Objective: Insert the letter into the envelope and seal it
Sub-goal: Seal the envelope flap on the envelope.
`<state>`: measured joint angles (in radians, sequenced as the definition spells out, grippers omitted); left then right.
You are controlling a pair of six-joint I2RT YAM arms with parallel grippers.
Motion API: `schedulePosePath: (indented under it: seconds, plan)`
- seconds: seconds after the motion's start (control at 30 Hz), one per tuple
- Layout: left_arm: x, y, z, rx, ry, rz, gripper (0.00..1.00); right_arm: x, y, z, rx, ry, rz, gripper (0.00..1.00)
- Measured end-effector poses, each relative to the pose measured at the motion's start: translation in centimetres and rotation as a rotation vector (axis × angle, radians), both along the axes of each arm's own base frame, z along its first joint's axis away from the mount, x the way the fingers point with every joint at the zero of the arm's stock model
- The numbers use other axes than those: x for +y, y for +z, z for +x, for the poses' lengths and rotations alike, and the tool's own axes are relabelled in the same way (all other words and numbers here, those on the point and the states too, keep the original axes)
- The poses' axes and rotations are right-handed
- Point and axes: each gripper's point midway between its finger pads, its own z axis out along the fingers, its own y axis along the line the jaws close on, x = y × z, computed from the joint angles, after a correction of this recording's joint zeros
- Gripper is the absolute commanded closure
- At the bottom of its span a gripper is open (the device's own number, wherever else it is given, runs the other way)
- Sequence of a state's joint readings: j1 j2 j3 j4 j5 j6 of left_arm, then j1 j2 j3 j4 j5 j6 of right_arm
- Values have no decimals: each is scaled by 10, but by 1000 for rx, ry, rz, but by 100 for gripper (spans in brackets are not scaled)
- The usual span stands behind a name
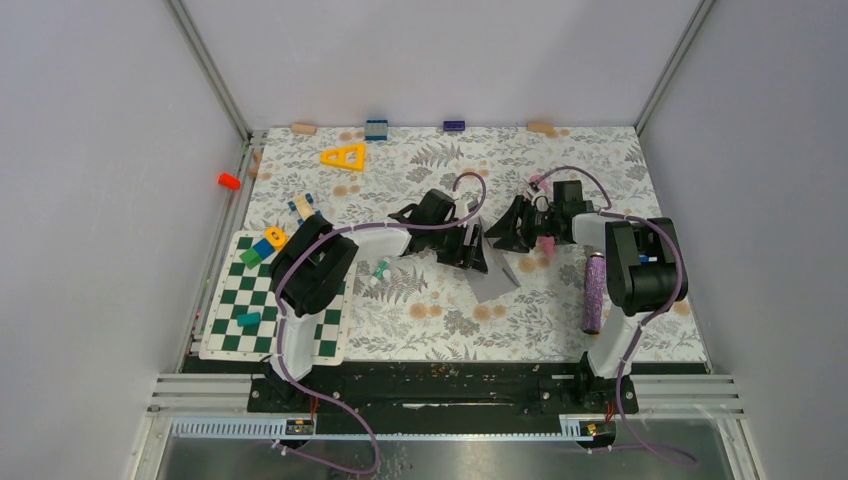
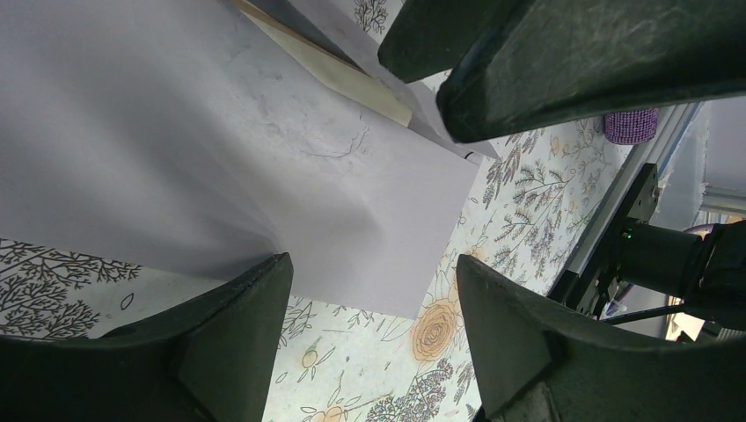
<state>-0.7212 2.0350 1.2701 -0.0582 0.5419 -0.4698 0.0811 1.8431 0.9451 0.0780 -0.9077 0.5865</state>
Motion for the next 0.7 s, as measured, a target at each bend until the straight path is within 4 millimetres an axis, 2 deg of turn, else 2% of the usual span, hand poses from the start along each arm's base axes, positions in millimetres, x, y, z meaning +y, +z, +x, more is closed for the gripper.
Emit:
schedulePosePath:
  seconds: [0.47,0.6,0.7]
  plan:
    - [0,1,0,0,-5,-4,29,15,-25,-12,83,26,-37,47]
    - [-1,1,-1,1,-9,-8,29,19,-28,-10,90,29,-60,56]
    - [-1,1,-2,1,-11,-9,30,19,-31,-7,88,20,-85,73]
